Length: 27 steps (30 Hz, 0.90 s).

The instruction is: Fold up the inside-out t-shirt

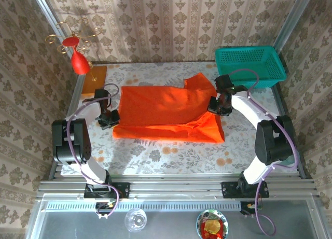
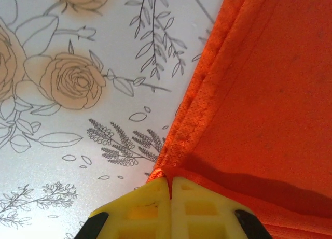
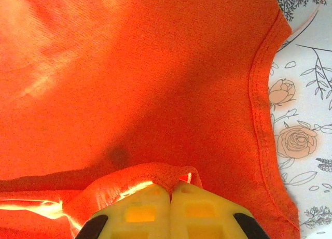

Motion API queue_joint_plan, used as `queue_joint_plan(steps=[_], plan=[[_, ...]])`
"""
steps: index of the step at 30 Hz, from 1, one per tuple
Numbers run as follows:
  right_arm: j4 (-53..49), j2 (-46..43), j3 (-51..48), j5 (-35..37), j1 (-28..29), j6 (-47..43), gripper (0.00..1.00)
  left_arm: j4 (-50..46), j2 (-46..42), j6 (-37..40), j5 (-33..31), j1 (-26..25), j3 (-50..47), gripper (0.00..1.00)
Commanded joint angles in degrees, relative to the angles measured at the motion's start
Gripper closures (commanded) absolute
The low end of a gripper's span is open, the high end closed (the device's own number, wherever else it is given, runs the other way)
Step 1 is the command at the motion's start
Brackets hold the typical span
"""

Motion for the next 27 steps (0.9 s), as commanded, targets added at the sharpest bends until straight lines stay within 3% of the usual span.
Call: queue_joint_plan(steps=[1,13,19,27], plan=[[-0.34,0.96,2.04,0.09,-0.41,-1.65,1.0,0.91,0.71,2.05,1.1,-0.01,2.66,1.0],[0.19,1.31,2.1,0.37,-0.98,-1.34,1.0,4.49,2.09,4.5,3.58,-0.9,3.76,0.98],[0.37,1.42,2.8,0.36,-1.1,-0.9,1.0,1.54,2.23,4.08,2.48,-1.07,5.37,0.78],[0.18,1.84,3.35,0.36,-1.23,-0.88,1.0,-1.65,-6.21,3.48,0.07,-3.49,2.63,0.69]])
